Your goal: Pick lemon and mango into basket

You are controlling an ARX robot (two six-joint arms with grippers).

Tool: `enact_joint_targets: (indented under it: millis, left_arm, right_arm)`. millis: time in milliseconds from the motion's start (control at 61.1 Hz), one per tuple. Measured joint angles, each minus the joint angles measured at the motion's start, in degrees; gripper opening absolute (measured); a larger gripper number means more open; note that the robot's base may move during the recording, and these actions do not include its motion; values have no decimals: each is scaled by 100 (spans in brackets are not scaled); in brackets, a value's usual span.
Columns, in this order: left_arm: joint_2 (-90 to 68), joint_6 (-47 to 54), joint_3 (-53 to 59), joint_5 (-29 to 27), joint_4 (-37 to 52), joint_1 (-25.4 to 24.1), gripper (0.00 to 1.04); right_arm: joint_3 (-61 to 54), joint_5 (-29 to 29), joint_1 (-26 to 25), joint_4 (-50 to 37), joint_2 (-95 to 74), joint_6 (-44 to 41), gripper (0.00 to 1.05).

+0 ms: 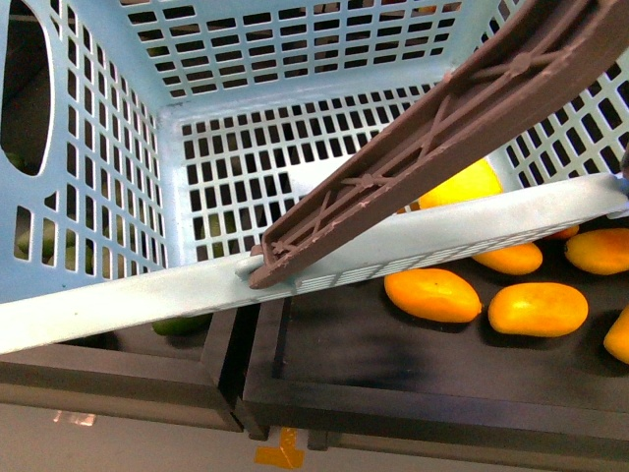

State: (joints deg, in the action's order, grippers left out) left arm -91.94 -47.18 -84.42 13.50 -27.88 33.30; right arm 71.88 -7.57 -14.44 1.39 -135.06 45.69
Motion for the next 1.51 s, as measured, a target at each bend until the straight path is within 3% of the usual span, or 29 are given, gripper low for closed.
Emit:
enact_joint_targets:
  millis: [868, 1130, 1359, 1507]
  left_arm:
    - [0, 0, 0, 0, 0, 2, 19]
    - [0, 0, 0, -7, 0, 2, 19]
    - [0, 0, 0, -15, 0, 2, 19]
    - [0, 0, 0, 0, 0, 2, 19]
  right_arm:
    - [2535, -37, 238, 1036, -1768, 752, 96]
    - [2387, 116, 186, 741, -1823, 863, 63]
    - [1705, 673, 33, -98, -1373, 658, 61]
    - [815, 1285, -144, -890, -459, 11, 61]
